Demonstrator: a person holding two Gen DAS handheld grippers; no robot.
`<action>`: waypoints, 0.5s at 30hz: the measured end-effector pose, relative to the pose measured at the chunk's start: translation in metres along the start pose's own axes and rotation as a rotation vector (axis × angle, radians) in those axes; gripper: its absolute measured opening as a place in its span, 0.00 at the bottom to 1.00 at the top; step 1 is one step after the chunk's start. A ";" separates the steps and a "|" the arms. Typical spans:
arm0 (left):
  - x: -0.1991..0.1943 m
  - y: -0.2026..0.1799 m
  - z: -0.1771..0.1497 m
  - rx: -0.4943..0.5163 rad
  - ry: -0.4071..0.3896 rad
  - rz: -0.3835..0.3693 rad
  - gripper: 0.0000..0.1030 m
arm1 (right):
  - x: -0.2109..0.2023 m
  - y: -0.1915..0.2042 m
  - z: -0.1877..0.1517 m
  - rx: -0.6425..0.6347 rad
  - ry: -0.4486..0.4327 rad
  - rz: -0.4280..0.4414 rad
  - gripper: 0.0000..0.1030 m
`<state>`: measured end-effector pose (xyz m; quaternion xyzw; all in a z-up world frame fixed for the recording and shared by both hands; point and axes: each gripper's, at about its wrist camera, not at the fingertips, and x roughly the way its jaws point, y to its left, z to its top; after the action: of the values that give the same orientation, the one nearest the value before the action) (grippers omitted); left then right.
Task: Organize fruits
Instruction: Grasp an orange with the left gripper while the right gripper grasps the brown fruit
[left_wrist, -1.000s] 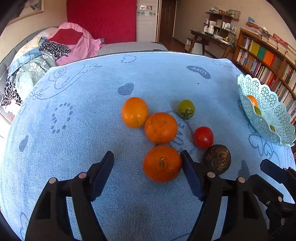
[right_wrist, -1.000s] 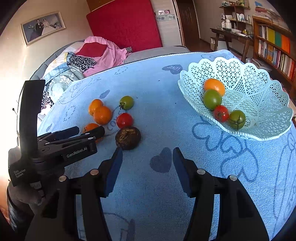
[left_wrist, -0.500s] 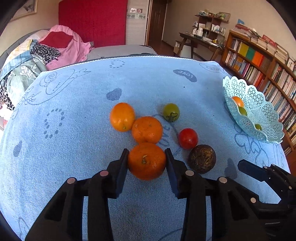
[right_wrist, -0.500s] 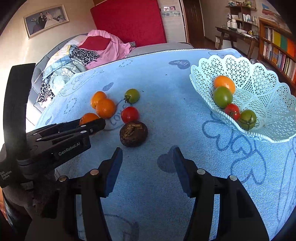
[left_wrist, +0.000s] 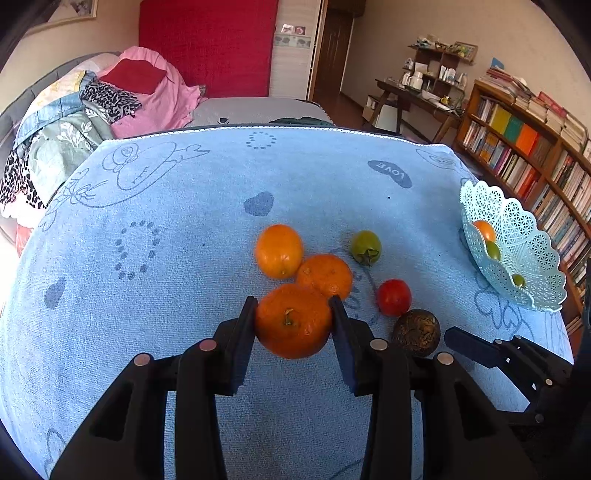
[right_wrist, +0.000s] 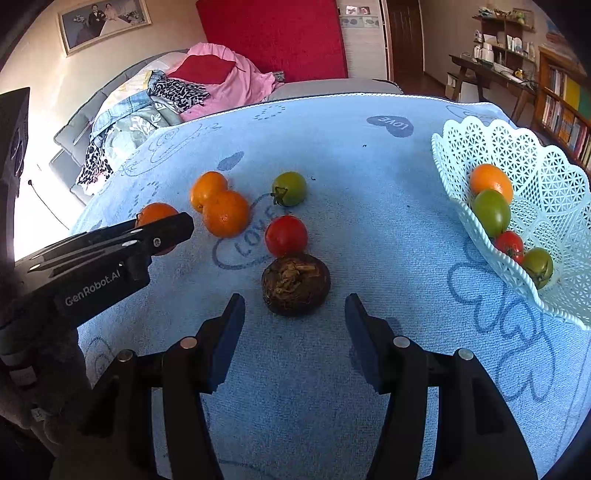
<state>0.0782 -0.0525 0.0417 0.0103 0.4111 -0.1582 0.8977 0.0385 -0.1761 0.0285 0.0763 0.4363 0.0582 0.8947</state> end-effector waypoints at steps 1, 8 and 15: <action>0.000 0.000 0.000 0.000 0.001 0.000 0.39 | 0.002 0.000 0.002 0.000 -0.001 -0.003 0.56; 0.003 -0.002 -0.002 0.001 0.007 0.000 0.39 | 0.012 -0.003 0.008 0.017 -0.009 -0.023 0.56; 0.006 -0.005 -0.003 0.010 0.013 -0.002 0.39 | 0.015 0.005 0.005 -0.035 -0.023 -0.052 0.46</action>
<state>0.0780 -0.0579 0.0357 0.0153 0.4163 -0.1609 0.8948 0.0520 -0.1688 0.0210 0.0498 0.4266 0.0416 0.9021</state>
